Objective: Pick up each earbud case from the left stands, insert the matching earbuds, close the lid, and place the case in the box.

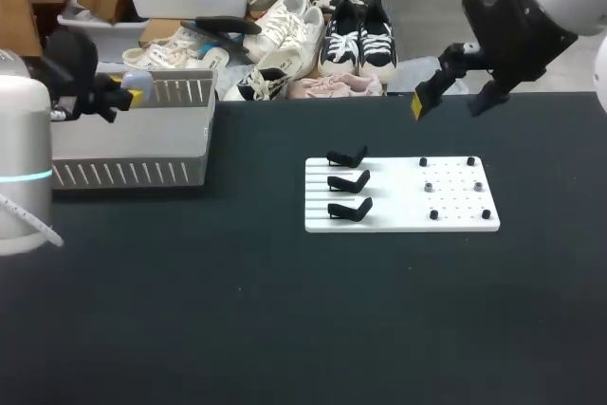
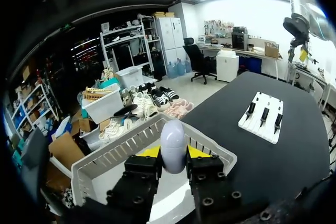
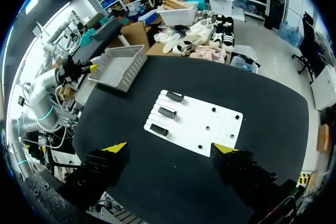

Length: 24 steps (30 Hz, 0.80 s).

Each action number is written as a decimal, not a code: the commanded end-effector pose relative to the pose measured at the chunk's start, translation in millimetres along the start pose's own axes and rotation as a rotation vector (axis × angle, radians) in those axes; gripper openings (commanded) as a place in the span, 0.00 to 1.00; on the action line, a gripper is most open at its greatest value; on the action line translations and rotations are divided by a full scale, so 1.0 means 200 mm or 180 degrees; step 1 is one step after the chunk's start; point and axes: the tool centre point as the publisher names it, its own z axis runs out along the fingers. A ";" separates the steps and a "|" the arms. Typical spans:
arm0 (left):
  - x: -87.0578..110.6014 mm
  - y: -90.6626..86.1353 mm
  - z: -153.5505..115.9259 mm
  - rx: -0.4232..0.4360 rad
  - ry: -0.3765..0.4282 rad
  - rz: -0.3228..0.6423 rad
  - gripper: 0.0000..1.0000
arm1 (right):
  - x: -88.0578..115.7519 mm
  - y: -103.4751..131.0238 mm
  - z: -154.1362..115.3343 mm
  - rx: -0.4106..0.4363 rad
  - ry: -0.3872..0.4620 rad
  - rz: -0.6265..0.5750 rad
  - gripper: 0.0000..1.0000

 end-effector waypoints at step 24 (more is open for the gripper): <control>-0.15 -0.18 -0.11 0.0794 -0.0772 0.0501 1.00 | 0.01 0.00 -0.01 0.0005 -0.0008 0.0003 1.00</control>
